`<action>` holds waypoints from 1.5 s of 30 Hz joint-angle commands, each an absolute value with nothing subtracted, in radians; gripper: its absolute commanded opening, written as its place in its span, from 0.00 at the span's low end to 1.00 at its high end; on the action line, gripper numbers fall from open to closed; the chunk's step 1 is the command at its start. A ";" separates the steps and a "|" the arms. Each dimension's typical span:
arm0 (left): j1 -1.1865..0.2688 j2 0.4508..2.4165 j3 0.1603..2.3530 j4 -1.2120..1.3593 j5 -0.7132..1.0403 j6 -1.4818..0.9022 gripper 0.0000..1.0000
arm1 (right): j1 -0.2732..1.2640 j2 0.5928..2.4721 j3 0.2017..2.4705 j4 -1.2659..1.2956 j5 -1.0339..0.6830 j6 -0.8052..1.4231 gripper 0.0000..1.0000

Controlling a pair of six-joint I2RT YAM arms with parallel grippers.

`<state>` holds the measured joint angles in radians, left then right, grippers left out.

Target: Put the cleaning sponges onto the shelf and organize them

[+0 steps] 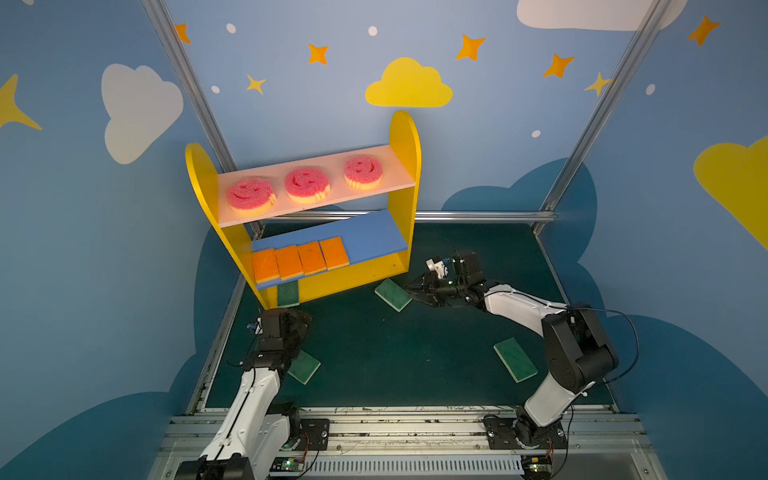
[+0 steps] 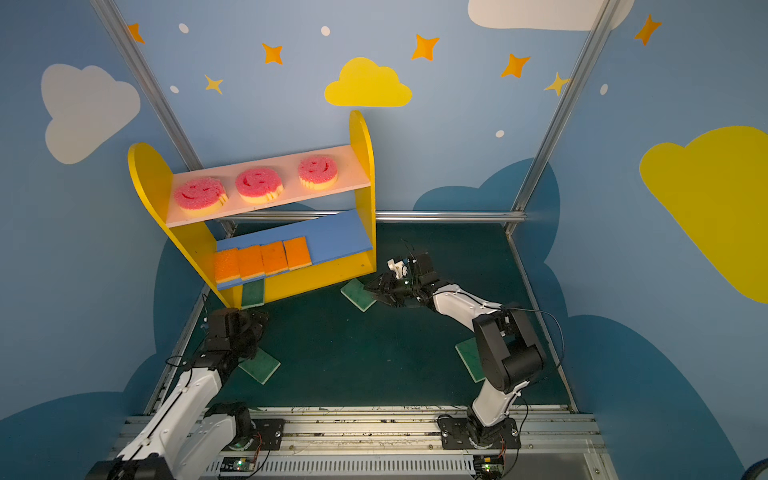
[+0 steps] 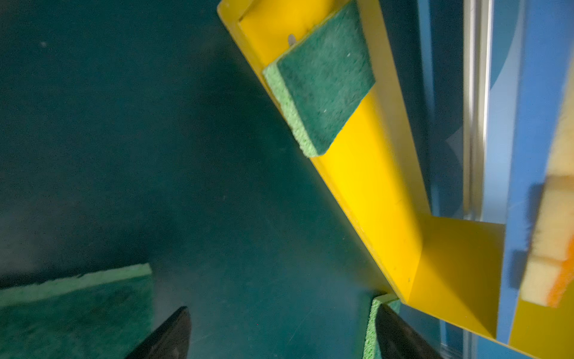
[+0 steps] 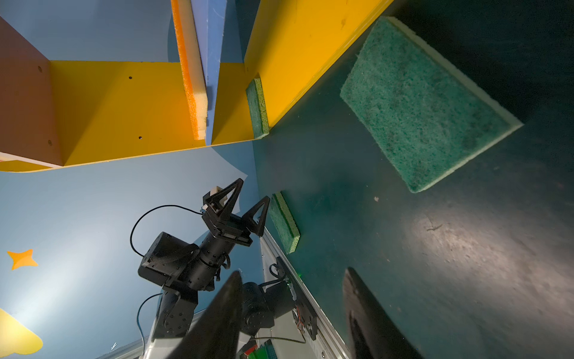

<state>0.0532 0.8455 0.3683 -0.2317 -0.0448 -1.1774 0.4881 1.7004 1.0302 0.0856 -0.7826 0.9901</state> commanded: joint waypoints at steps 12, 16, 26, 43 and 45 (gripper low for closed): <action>0.037 1.006 0.537 -0.635 -0.103 -1.206 0.99 | 0.492 1.696 1.035 0.043 -0.779 0.959 0.52; 0.037 1.057 0.537 -0.613 -0.081 -1.185 1.00 | 0.492 1.705 1.043 0.041 -0.779 0.962 0.52; 0.033 1.040 0.400 -0.422 -0.043 -1.192 0.88 | 0.493 1.715 1.065 0.012 -0.770 0.949 0.52; -0.106 1.301 0.393 -0.120 0.055 -1.221 0.67 | 0.495 1.739 1.057 0.036 -0.772 0.961 0.52; -0.174 1.323 0.410 -0.084 0.036 -1.247 0.67 | 0.495 1.741 1.055 0.036 -0.771 0.960 0.52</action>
<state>-0.0872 1.1835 0.4984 -0.4786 -0.2054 -1.1828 0.4892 1.7248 1.0454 0.0311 -0.7776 0.9646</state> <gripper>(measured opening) 0.670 0.518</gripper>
